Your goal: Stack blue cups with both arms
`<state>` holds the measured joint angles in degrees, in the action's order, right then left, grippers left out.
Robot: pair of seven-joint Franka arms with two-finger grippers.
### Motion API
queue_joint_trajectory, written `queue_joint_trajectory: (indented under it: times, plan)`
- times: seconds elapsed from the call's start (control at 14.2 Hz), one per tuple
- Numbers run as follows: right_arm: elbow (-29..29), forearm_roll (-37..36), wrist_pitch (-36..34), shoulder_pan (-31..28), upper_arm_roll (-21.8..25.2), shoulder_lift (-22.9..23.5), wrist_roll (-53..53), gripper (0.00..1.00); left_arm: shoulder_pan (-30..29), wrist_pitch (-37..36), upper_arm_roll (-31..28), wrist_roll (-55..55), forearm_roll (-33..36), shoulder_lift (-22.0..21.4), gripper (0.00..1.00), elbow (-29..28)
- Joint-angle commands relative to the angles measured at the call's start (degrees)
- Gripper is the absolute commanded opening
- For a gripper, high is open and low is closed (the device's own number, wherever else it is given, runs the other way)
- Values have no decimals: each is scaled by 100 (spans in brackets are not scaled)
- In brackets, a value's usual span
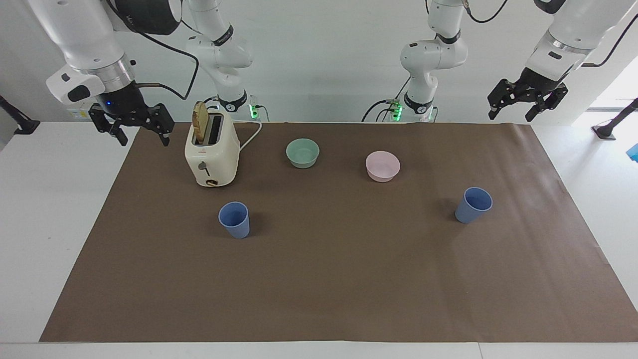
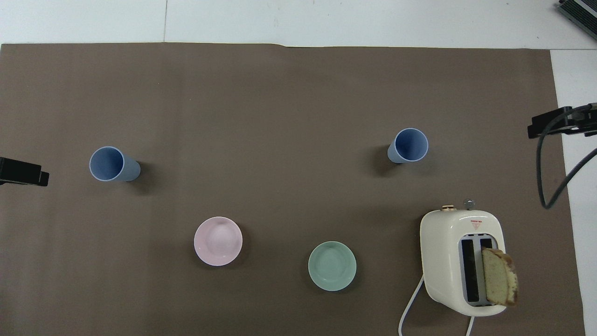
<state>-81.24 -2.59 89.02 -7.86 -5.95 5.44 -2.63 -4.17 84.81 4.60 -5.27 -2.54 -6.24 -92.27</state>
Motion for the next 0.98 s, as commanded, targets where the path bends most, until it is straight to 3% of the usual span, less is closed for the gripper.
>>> queue_joint_trajectory:
  times: [0.0,0.91]
  plan:
    - [-146,49,19,-32,-11,-131,105,100,40,9,-38,-44,-71,-141,100,-142]
    - [-146,49,19,-32,-11,-131,105,100,48,0,-29,-9,-71,-167,100,-186]
